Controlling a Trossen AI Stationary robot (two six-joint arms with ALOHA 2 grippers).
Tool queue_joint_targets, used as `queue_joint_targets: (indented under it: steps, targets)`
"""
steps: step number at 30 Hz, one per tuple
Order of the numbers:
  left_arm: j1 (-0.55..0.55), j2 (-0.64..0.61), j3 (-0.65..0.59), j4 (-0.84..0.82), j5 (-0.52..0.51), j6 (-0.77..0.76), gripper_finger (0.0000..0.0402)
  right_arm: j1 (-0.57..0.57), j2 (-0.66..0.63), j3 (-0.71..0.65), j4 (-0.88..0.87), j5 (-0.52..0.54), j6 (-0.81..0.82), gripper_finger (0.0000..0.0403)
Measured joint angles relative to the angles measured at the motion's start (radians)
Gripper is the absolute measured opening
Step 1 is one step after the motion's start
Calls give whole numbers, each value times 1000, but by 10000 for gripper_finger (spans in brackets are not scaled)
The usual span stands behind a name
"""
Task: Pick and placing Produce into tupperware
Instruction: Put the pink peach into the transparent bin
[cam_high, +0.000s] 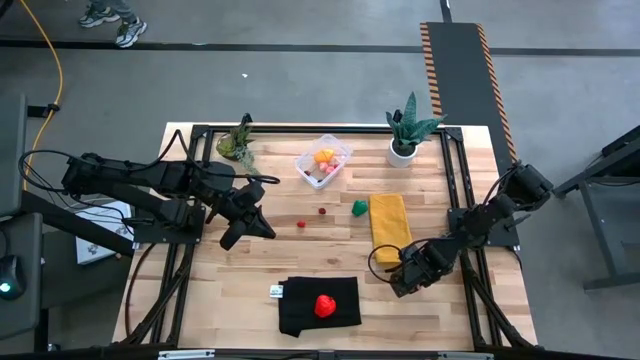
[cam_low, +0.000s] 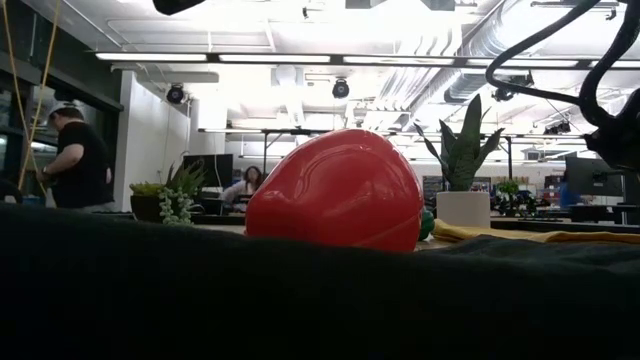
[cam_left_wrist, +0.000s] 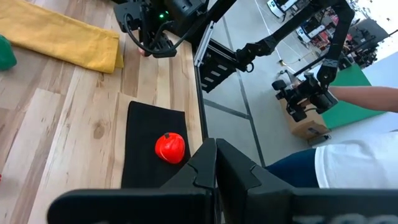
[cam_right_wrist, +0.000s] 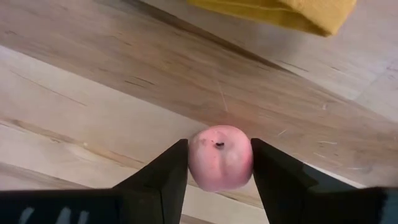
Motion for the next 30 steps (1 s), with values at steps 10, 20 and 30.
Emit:
queue_joint_targets:
  steps: [10,20,30]
  targets:
    - [0,0,0,0,0,0,1,0,0,2,2,-6,-6,131]
    - [0,0,0,0,0,0,1,-3,0,130,-77,16,-91,131]
    - [0,0,0,24,-1,-1,1,-25,0,334,-104,170,-258,131]
